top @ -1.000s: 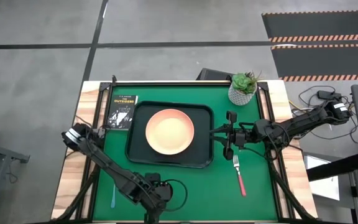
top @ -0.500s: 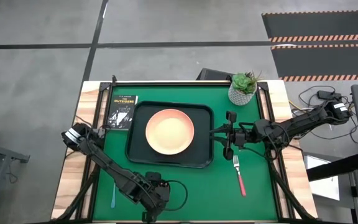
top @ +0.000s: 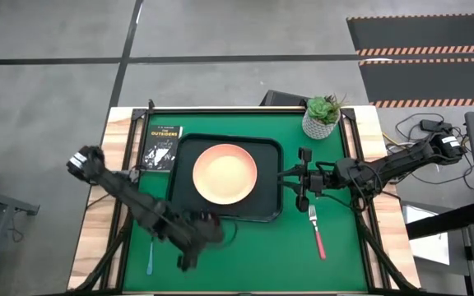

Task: Pick and place plate/cup/fork/spoon on tray
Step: Put the red glass on the black table tray to the top left of the orange plate

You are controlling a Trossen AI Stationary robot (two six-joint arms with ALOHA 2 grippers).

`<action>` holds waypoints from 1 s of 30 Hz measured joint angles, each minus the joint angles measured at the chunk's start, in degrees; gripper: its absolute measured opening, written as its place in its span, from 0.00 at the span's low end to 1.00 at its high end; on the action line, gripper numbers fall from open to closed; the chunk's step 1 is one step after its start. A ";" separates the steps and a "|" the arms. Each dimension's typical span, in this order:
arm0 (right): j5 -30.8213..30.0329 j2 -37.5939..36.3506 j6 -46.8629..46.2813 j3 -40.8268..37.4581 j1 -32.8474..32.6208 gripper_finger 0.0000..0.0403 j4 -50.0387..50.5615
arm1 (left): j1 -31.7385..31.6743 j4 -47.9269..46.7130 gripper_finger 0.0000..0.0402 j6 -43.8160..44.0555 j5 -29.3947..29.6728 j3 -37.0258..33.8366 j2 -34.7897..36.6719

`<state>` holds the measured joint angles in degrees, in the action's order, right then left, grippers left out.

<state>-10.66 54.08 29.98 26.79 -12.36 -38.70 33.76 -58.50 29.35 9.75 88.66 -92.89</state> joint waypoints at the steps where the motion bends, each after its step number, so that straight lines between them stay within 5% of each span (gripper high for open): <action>1: 0.01 0.00 -0.13 0.02 0.00 0.18 0.22 | -1.23 -1.13 0.00 -0.58 0.75 -0.58 1.66; 13: -0.02 -0.02 -2.70 0.02 0.00 0.18 2.41 | -26.47 -9.90 0.00 -17.02 5.67 -7.74 15.93; 23: -2.86 -0.03 -4.58 0.02 0.00 0.18 4.56 | -48.35 -9.38 0.00 -29.92 5.61 -17.37 16.08; 30: -2.93 -0.04 -5.51 0.02 -0.02 0.18 5.47 | -53.94 -4.75 0.00 -33.98 4.73 -23.25 15.31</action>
<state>-13.58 54.04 24.47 26.81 -12.38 -33.23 -20.18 -63.25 -4.64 14.48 65.41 -77.58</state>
